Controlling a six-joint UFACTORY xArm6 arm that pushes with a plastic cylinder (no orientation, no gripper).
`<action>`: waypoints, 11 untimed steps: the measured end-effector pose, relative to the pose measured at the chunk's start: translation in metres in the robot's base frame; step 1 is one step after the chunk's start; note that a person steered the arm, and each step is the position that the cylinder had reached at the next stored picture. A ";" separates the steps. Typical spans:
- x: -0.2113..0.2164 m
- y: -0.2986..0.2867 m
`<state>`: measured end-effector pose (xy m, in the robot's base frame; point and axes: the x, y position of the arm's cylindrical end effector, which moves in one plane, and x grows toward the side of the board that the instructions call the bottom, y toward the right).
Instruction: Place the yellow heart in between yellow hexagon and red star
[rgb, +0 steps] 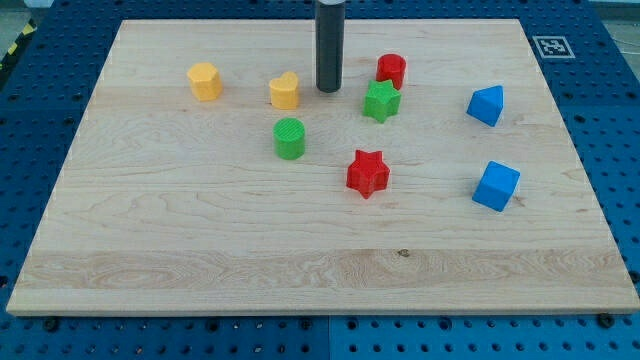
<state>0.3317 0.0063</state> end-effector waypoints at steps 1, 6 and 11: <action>0.000 -0.005; 0.001 -0.046; 0.025 -0.101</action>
